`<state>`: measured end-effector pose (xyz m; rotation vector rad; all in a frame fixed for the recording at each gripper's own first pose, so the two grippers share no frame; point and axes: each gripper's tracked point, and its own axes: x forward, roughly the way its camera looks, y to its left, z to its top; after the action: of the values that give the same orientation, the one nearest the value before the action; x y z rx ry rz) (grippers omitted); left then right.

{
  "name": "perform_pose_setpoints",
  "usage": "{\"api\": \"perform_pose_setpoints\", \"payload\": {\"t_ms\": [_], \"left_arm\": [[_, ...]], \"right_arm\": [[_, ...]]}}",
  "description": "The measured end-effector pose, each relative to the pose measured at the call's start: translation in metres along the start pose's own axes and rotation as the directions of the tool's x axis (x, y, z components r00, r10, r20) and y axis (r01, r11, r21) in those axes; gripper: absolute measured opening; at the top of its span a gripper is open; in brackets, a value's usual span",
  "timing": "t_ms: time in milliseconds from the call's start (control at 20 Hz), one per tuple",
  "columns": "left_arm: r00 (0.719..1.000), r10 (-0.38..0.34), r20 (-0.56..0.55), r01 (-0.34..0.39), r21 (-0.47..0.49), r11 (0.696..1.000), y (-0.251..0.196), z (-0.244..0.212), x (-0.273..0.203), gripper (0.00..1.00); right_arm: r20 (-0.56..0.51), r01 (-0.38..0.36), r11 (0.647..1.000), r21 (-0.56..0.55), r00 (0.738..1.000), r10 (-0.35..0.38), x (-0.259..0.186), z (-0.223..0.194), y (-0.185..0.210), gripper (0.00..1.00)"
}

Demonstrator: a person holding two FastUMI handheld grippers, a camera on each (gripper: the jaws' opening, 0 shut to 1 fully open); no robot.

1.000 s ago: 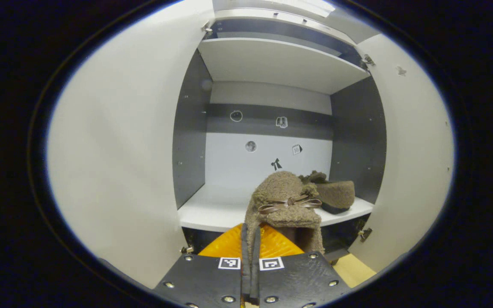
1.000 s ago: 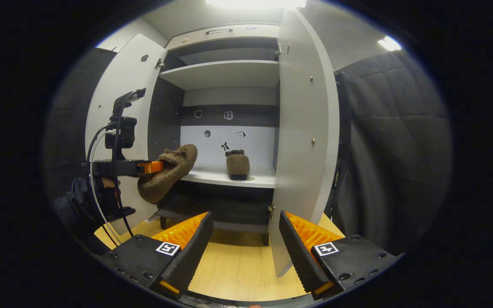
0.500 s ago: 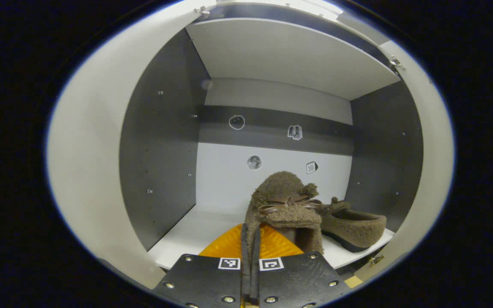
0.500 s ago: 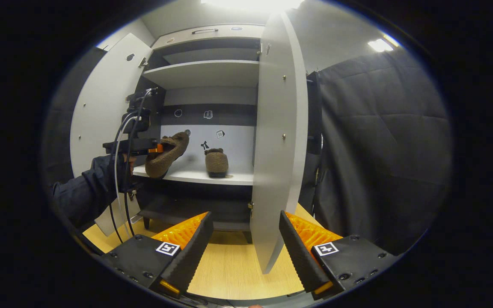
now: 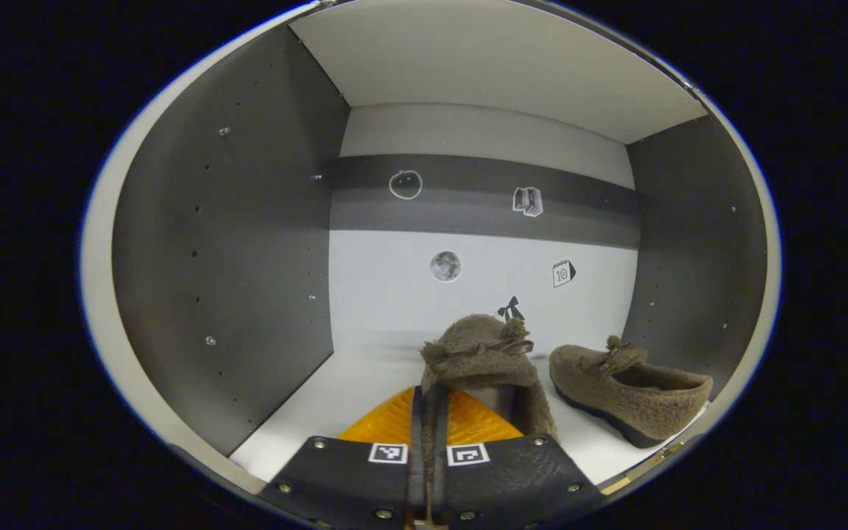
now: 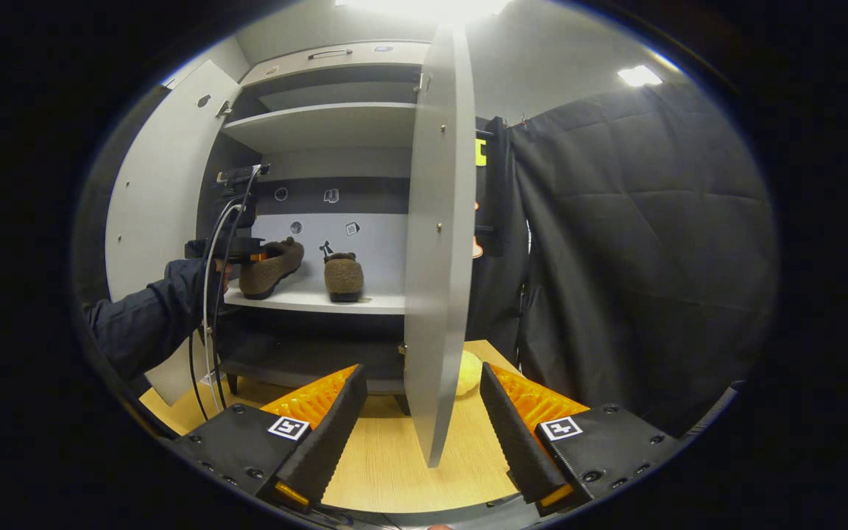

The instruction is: Grab one shoe with the right hand and put it into the shoe cabinet, grab the other shoe with the left hand and put it into the shoe cabinet; then close the right door with the right hand and the left door with the left hand.

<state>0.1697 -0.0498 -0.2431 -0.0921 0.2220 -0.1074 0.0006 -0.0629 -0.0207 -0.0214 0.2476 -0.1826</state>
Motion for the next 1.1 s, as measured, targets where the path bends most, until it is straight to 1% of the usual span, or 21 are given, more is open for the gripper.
{"api": "perform_pose_setpoints", "payload": {"t_ms": [50, 100, 200, 300, 350, 400, 450, 550, 750, 900, 1000, 1100], "left_arm": [[1.0, 0.001, 0.007, -0.001, -0.002, 1.0, 0.0, 0.002, -0.001, 0.1], [1.0, -0.004, 0.017, 0.004, -0.013, 1.0, -0.003, 0.005, -0.004, 0.26], [0.998, -0.036, 0.053, 0.037, -0.031, 0.999, -0.012, 0.015, -0.021, 0.58], [0.994, -0.042, 0.104, 0.042, -0.001, 0.999, -0.014, 0.028, -0.044, 0.96], [0.991, -0.046, 0.125, 0.043, 0.024, 0.999, -0.016, 0.035, -0.059, 0.97], [0.988, -0.059, 0.144, 0.052, 0.051, 0.997, -0.021, 0.041, -0.077, 0.93], [0.985, -0.07, 0.16, 0.059, 0.073, 0.996, -0.026, 0.046, -0.094, 0.97], [0.979, -0.1, 0.177, 0.083, 0.103, 0.991, -0.039, 0.051, -0.121, 0.97], [0.977, -0.114, 0.18, 0.088, 0.143, 0.986, -0.049, 0.047, -0.178, 0.97], [0.979, -0.102, 0.176, 0.075, 0.152, 0.986, -0.047, 0.04, -0.221, 0.97], [0.981, -0.091, 0.169, 0.07, 0.128, 0.989, -0.046, 0.031, -0.247, 0.97], [0.984, -0.082, 0.156, 0.063, 0.121, 0.991, -0.043, 0.019, -0.27, 0.93]], "right_arm": [[0.004, 0.004, 1.0, 0.003, 1.0, -0.004, -0.002, 0.001, -0.005, 0.98], [0.009, 0.01, 1.0, 0.004, 1.0, -0.01, -0.003, 0.003, -0.011, 0.98], [0.022, 0.022, 1.0, 0.004, 1.0, -0.022, -0.004, 0.006, -0.023, 0.98], [0.033, 0.028, 1.0, 0.009, 0.999, -0.028, -0.007, 0.009, -0.036, 0.97], [0.04, 0.029, 0.999, 0.014, 0.999, -0.029, -0.008, 0.011, -0.041, 0.98], [0.042, 0.028, 0.999, 0.019, 0.999, -0.029, -0.009, 0.012, -0.048, 0.98], [0.041, 0.029, 0.999, 0.023, 0.999, -0.03, -0.009, 0.013, -0.055, 0.98], [0.051, 0.036, 0.999, 0.025, 0.998, -0.037, -0.007, 0.019, -0.069, 0.97], [0.093, 0.047, 0.999, 0.015, 0.995, -0.049, -0.001, 0.035, -0.103, 0.98], [0.122, 0.05, 0.999, 0.008, 0.991, -0.051, 0.006, 0.049, -0.124, 0.97], [0.15, 0.045, 0.999, 0.01, 0.988, -0.046, 0.012, 0.063, -0.135, 0.98], [0.183, 0.034, 0.999, 0.013, 0.983, -0.036, 0.017, 0.077, -0.142, 0.97]]}}
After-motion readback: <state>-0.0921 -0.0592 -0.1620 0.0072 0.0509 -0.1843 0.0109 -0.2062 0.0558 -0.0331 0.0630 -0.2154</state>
